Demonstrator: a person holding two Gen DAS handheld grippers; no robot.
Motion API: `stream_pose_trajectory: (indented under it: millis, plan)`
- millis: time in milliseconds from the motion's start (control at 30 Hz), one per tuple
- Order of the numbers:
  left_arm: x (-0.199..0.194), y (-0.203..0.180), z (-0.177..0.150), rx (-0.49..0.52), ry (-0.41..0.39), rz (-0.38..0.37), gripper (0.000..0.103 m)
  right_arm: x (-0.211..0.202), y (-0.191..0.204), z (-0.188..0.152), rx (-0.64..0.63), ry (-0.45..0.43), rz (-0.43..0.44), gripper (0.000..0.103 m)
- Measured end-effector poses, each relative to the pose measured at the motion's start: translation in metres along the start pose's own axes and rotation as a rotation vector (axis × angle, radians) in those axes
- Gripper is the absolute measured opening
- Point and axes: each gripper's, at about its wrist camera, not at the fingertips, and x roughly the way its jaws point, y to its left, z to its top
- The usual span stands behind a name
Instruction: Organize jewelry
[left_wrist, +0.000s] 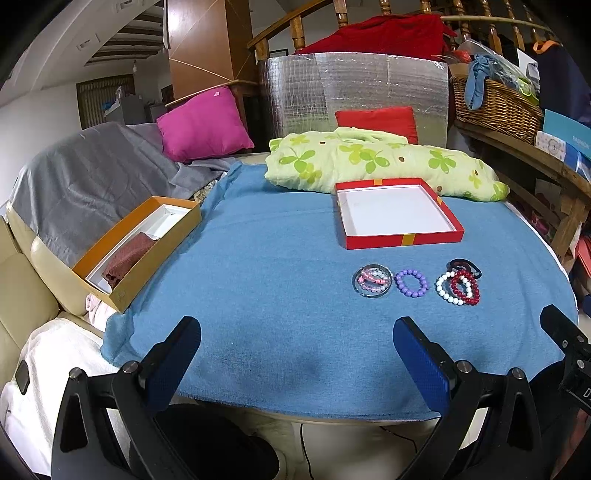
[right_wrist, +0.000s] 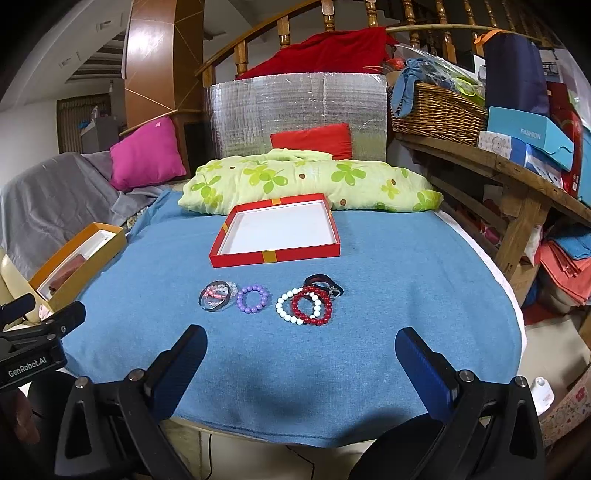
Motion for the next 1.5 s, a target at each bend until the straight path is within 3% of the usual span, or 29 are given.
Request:
stream_pose_trajectory:
  millis: [1033, 1167, 1400, 1500]
  plan:
    - [0.011, -0.003, -0.002, 0.035, 0.015, 0.001, 0.103, 0.007, 0.0, 0.0, 0.011, 0.006, 0.016, 0.103]
    - [0.028, -0.005, -0.002, 0.041, 0.051, -0.033, 0.103, 0.016, -0.006, 0.003, 0.012, 0.014, 0.022, 0.103]
    - [0.097, 0.0, -0.006, 0.016, 0.221, -0.184, 0.103, 0.064, -0.028, 0.012, -0.017, 0.094, 0.081, 0.103]
    - [0.125, -0.003, -0.007, 0.033, 0.277, -0.195, 0.103, 0.091, -0.04, 0.019, 0.0, 0.136, 0.118, 0.103]
